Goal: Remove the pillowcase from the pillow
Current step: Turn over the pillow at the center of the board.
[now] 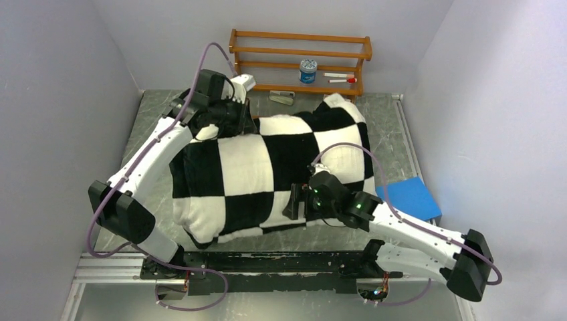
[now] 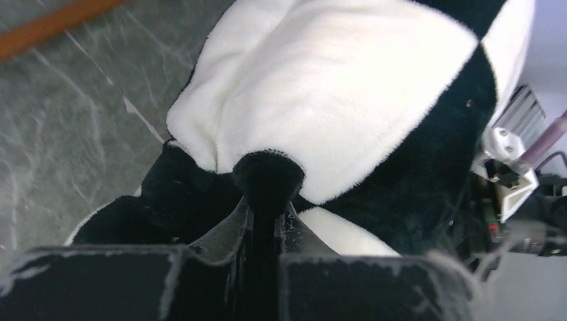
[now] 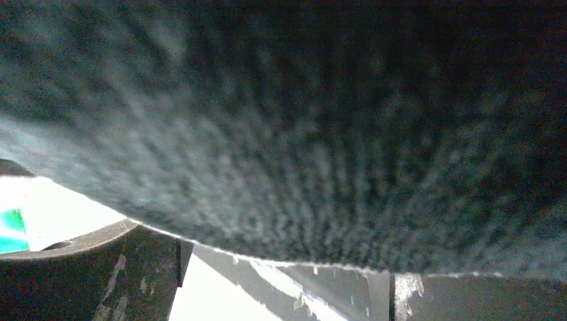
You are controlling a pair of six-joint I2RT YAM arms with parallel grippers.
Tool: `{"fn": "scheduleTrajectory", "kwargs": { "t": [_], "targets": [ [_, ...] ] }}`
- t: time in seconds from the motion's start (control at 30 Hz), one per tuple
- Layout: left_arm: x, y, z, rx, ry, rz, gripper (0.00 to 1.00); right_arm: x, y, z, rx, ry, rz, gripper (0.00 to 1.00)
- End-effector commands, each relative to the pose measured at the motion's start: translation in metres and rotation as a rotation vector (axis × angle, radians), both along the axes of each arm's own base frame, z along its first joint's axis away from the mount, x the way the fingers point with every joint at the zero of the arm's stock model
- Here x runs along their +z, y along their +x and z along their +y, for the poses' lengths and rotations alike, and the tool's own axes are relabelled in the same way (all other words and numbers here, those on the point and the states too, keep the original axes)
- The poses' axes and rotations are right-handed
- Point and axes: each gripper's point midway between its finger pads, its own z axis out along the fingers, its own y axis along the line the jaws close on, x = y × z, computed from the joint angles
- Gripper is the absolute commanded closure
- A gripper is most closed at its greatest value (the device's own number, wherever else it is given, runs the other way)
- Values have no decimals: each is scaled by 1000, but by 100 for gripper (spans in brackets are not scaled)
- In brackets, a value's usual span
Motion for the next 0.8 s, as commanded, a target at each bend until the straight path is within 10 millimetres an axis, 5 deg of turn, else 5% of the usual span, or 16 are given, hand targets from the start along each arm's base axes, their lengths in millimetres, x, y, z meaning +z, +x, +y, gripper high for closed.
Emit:
{"fn": "scheduleTrajectory", "kwargs": {
  "t": [0.0, 0.1, 0.2, 0.3, 0.37, 0.47, 0.6, 0.77],
  "targets": [
    [164, -4, -19, -86, -312, -375, 95, 68, 91, 34, -253, 224, -367, 13],
    [199, -32, -30, -191, -366, -451, 95, 102, 134, 32, -405, 285, -556, 13],
    [196, -57, -34, -263, -366, -481, 95, 127, 165, 39, -419, 290, -668, 10],
    [153, -71, -28, -263, -309, -456, 95, 81, 181, 41, -375, 189, -440, 9],
    [115, -78, -17, -222, -258, -426, 95, 42, 171, 31, -378, 103, -334, 8],
    [58, -97, -11, -195, -241, -338, 95, 17, 148, -3, -454, 38, -273, 8],
    [21, -130, -19, -189, -299, -262, 95, 57, 117, -34, -442, 80, -327, 7],
    [3, -155, -34, -199, -344, -221, 95, 158, 97, -61, -424, 208, -529, 9]
  ]
}}
